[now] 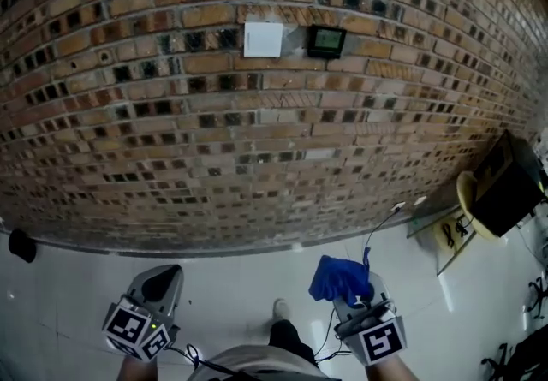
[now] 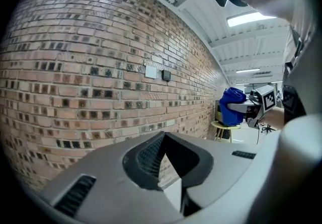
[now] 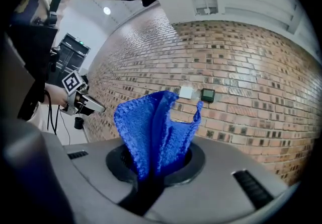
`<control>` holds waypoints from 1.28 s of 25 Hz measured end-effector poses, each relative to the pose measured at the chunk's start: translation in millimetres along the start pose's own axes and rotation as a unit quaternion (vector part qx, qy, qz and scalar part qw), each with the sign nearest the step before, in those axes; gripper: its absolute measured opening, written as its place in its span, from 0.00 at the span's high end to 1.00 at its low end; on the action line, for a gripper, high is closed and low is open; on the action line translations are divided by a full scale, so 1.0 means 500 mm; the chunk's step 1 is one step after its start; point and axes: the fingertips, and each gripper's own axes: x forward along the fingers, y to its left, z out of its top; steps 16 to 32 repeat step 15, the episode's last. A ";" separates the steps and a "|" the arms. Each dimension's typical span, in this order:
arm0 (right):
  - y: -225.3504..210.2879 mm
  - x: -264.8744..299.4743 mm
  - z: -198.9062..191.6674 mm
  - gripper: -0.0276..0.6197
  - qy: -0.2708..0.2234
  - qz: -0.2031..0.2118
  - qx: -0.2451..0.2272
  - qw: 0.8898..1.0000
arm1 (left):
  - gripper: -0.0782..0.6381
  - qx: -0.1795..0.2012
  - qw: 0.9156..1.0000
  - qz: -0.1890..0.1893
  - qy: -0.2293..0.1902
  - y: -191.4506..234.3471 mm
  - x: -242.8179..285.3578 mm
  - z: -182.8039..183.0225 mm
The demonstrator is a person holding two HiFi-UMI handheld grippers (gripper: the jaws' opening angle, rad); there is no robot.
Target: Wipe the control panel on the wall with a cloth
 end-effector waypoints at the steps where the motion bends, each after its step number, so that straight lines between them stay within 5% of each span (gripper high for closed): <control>1: 0.025 -0.016 0.003 0.82 0.002 -0.002 -0.002 1.000 | 0.89 -0.001 1.000 -0.003 -0.002 -0.002 -0.026 -0.009; 15: 0.195 -0.124 0.068 0.82 -0.006 0.032 -0.011 0.999 | 0.89 -0.030 0.999 0.000 -0.013 -0.034 -0.215 -0.098; 32: 0.195 -0.124 0.068 0.82 -0.006 0.032 -0.011 0.999 | 0.89 -0.030 0.999 0.000 -0.013 -0.034 -0.215 -0.098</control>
